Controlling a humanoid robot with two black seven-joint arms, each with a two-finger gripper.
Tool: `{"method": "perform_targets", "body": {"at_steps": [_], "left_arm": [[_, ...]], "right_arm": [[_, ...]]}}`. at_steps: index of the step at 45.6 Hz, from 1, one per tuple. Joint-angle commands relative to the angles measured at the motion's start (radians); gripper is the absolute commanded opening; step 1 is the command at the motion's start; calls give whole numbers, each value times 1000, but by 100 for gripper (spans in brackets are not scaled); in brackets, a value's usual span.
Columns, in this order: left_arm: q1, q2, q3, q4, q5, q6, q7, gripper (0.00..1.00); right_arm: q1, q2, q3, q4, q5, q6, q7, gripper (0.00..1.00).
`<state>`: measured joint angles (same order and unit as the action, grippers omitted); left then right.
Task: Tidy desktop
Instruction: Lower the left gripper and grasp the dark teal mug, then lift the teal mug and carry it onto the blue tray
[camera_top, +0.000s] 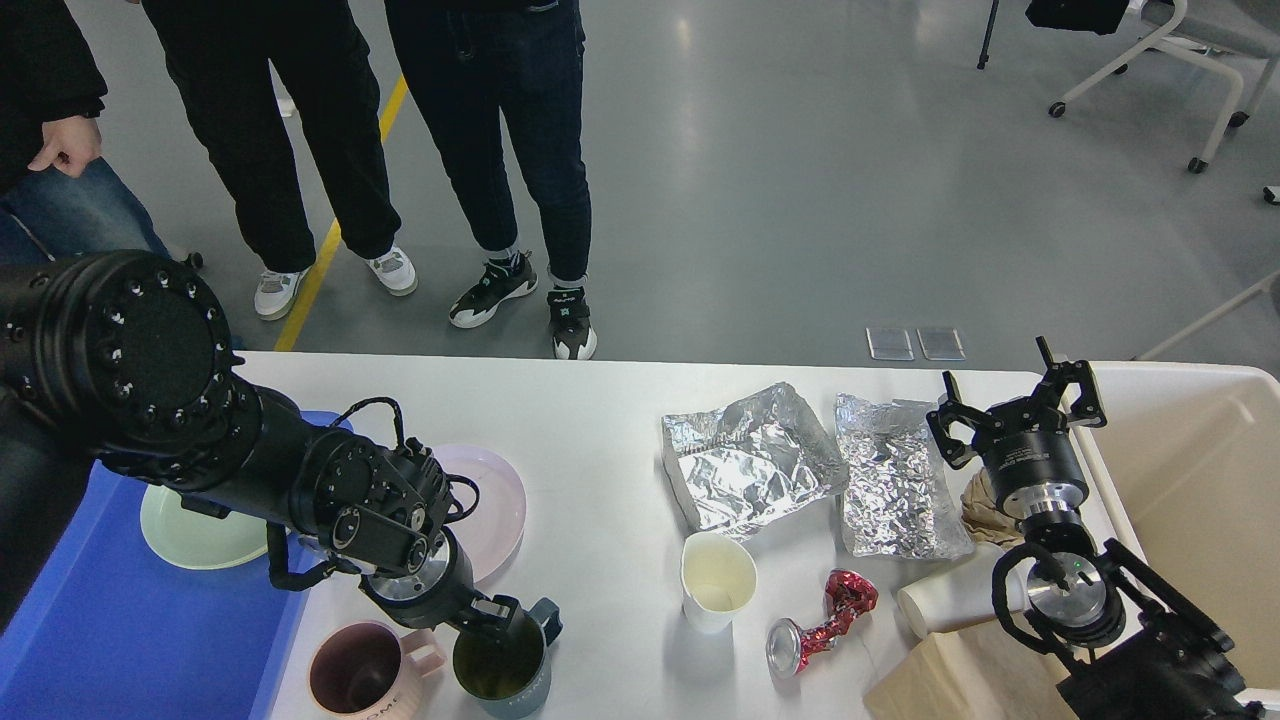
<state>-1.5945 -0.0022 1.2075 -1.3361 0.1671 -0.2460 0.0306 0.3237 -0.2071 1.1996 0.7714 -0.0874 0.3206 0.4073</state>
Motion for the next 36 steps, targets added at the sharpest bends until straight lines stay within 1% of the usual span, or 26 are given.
{"method": "perform_targets", "body": {"at_steps": [1, 8, 11, 12, 26, 30, 32, 36], "left_arm": [[13, -12, -6, 12, 0, -1, 2, 37], [16, -13, -22, 12, 0, -2, 2, 12], [19, -13, -22, 12, 0, -2, 3, 5], [21, -13, -22, 12, 0, -1, 3, 1], [16, -10, -23, 14, 0, -1, 2, 0], [-5, -1, -22, 0, -1, -16, -3, 0], [-45, 2, -17, -11, -3, -24, -3, 0], [-142, 16, -5, -76, -15, -56, -5, 0]], "right_arm": [[0, 0, 0, -1, 0, 0, 1, 100], [0, 0, 0, -1, 0, 0, 1, 100], [0, 0, 0, 0, 0, 0, -1, 100], [0, 0, 0, 0, 0, 0, 1, 100], [0, 0, 0, 0, 0, 0, 1, 100], [0, 0, 0, 0, 0, 0, -1, 100], [0, 0, 0, -1, 0, 0, 1, 100], [0, 0, 0, 0, 0, 0, 1, 100]]}}
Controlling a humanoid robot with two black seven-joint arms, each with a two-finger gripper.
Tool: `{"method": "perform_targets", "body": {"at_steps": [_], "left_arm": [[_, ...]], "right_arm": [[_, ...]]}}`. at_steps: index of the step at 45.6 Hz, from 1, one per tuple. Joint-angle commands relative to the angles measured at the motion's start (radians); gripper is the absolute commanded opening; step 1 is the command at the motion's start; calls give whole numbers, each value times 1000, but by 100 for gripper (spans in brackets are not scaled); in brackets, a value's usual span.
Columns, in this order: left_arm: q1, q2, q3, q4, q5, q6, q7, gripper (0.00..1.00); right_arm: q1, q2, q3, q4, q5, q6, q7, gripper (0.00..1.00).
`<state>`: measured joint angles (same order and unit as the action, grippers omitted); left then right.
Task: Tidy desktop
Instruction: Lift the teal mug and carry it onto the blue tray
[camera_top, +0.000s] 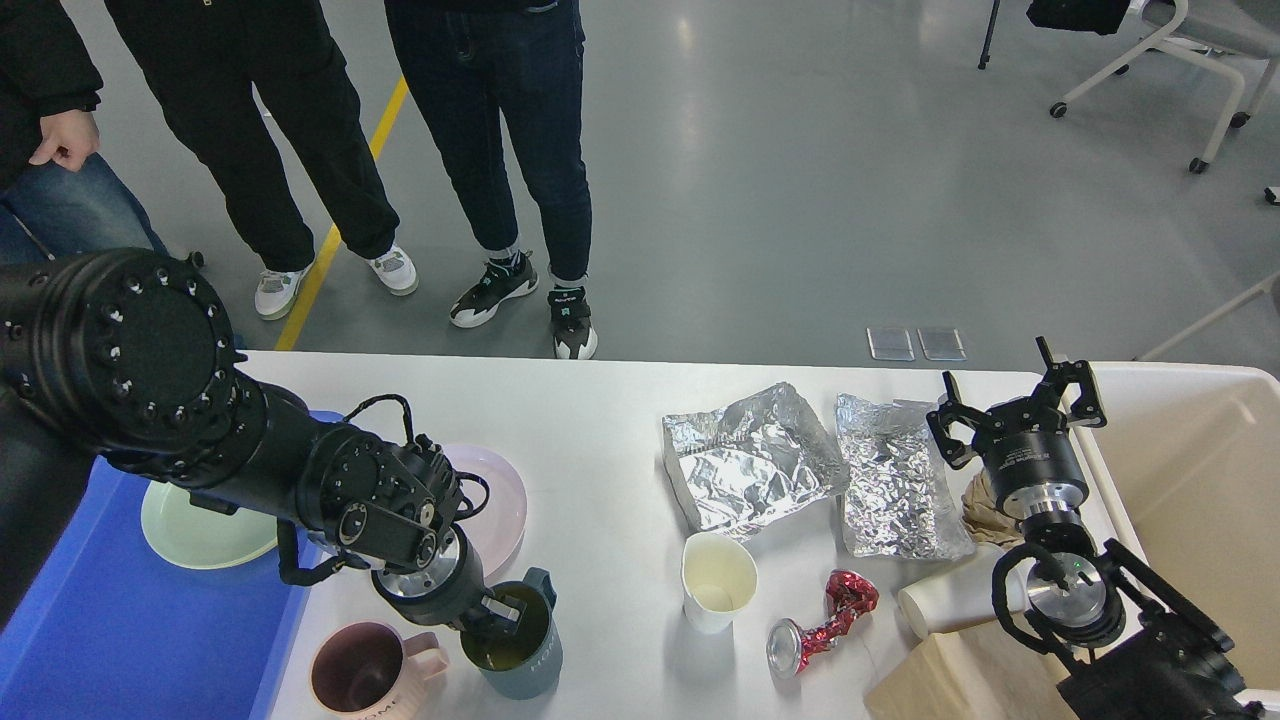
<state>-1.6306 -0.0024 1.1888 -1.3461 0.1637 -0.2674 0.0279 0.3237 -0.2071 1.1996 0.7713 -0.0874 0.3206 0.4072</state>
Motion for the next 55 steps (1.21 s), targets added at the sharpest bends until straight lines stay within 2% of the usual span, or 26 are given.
{"method": "perform_targets", "body": {"at_steps": [1, 11, 21, 29, 33, 36, 39, 41, 50, 55], "left_arm": [[-130, 22, 17, -85, -13, -41, -2, 0], [-408, 114, 86, -229, -70, -130, -2, 0], [-666, 180, 136, -251, -88, -398, -6, 0], [-882, 182, 227, -317, -141, -501, -13, 0], [-959, 194, 264, -334, -141, -568, -42, 0], [-992, 219, 294, -334, -141, -628, -84, 0], [-997, 228, 311, -334, -139, -644, -126, 0], [-996, 228, 316, -334, -139, -644, -138, 0], [-962, 277, 328, -317, -127, -630, -126, 0], [-901, 314, 362, -246, -110, -638, -111, 0]], "right_arm": [[0, 0, 0, -1, 0, 0, 1, 100], [-2, 0, 0, -1, 0, 0, 1, 100], [-2, 0, 0, -1, 0, 0, 1, 100], [0, 0, 0, -1, 0, 0, 1, 100], [0, 0, 0, -1, 0, 0, 1, 100], [0, 0, 0, -1, 0, 0, -1, 100], [0, 0, 0, -1, 0, 0, 1, 100], [0, 0, 0, -1, 0, 0, -1, 100], [0, 0, 0, -1, 0, 0, -1, 100], [0, -2, 0, 0, 0, 0, 1, 100]]}}
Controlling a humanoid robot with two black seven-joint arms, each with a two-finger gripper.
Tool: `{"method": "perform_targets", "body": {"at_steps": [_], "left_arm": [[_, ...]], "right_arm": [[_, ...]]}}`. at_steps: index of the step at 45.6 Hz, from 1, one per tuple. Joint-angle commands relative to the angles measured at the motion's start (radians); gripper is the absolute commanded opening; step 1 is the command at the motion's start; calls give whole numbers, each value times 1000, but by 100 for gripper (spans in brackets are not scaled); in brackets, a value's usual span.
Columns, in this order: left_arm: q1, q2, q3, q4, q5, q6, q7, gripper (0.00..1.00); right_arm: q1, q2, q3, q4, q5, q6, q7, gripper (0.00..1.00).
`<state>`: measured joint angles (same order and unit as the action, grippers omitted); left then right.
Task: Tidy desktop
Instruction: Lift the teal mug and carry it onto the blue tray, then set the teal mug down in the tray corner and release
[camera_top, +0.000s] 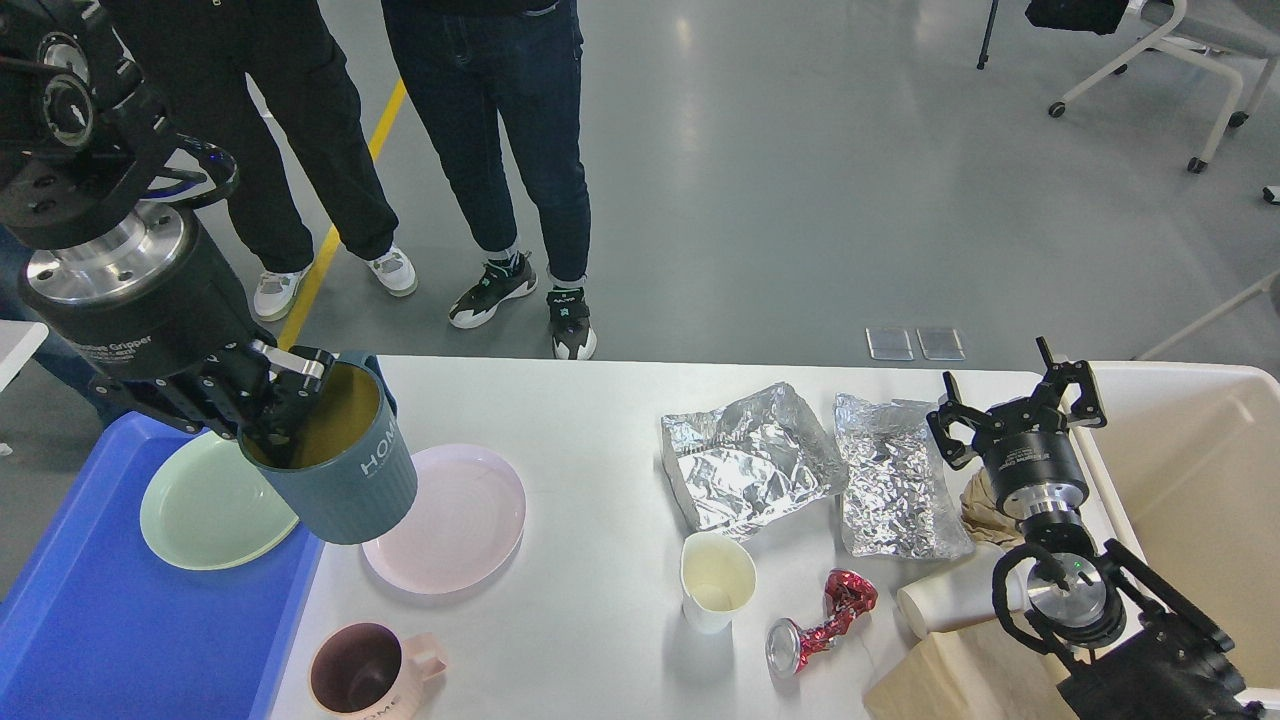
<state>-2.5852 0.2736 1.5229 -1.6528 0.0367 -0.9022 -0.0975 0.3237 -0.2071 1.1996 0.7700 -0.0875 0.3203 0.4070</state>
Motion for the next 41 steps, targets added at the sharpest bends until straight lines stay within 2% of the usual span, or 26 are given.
{"method": "perform_targets", "body": {"at_steps": [1, 8, 18, 32, 36, 41], "left_arm": [[66, 53, 31, 71, 23, -3, 16, 0], [172, 188, 40, 160, 118, 2, 18, 0], [413, 371, -7, 333, 258, 0, 15, 0], [862, 591, -315, 640, 480, 3, 2, 0], [948, 634, -366, 732, 520, 3, 4, 0], [1085, 645, -388, 902, 542, 8, -2, 0]], "right_arm": [[0, 0, 0, 2, 0, 0, 0, 100], [0, 0, 0, 2, 0, 0, 1, 100], [0, 0, 0, 0, 0, 0, 0, 100], [0, 0, 0, 2, 0, 0, 0, 100], [0, 0, 0, 0, 0, 0, 1, 100], [0, -2, 0, 2, 0, 0, 0, 100]]}}
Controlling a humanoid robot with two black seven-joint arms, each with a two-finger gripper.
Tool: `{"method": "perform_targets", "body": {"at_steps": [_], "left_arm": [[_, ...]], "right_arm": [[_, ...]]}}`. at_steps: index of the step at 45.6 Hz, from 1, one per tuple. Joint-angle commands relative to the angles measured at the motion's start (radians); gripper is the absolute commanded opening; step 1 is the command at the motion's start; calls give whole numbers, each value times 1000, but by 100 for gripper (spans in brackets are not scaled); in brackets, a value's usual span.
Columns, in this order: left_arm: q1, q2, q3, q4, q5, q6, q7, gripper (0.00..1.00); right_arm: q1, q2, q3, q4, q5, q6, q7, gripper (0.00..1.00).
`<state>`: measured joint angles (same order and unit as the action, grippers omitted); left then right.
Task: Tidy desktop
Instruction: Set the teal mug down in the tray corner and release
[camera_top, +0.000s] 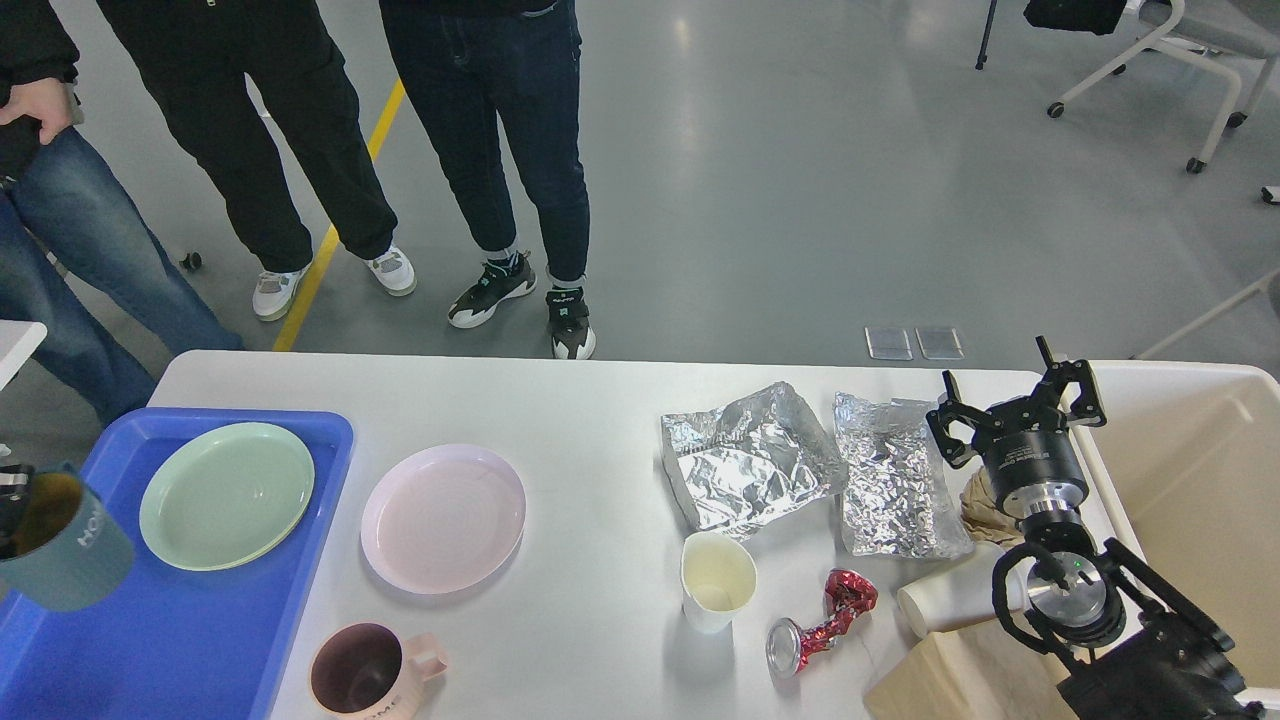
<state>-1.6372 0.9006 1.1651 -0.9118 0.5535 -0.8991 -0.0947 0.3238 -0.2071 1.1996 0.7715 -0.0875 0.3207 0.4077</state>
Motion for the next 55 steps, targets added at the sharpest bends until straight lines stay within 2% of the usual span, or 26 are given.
{"method": "perform_targets", "body": {"at_steps": [1, 10, 13, 21, 26, 33, 35, 38, 42, 55], "left_arm": [[173, 18, -41, 189, 25, 11, -8, 0], [480, 0, -258, 292, 62, 118, -13, 0], [539, -15, -320, 320, 66, 121, -13, 0], [548, -19, -355, 324, 66, 118, -19, 0], [545, -16, -354, 324, 66, 120, -54, 0], [554, -19, -354, 324, 69, 126, -80, 0], [557, -20, -349, 324, 71, 129, -105, 0], [560, -19, -341, 324, 83, 129, -164, 0], [562, -11, -340, 324, 97, 121, -210, 0], [573, -6, -315, 335, 148, 163, -215, 0]], "right_arm": [[0, 0, 0, 0, 0, 0, 0, 100], [0, 0, 0, 0, 0, 0, 0, 100], [0, 0, 0, -1, 0, 0, 0, 100], [0, 0, 0, -1, 0, 0, -1, 100], [0, 0, 0, -1, 0, 0, -1, 100], [0, 0, 0, -1, 0, 0, 0, 100], [0, 0, 0, -1, 0, 0, 0, 100], [0, 0, 0, -1, 0, 0, -1, 100], [0, 0, 0, 0, 0, 0, 0, 100], [0, 0, 0, -1, 0, 0, -1, 100]]}}
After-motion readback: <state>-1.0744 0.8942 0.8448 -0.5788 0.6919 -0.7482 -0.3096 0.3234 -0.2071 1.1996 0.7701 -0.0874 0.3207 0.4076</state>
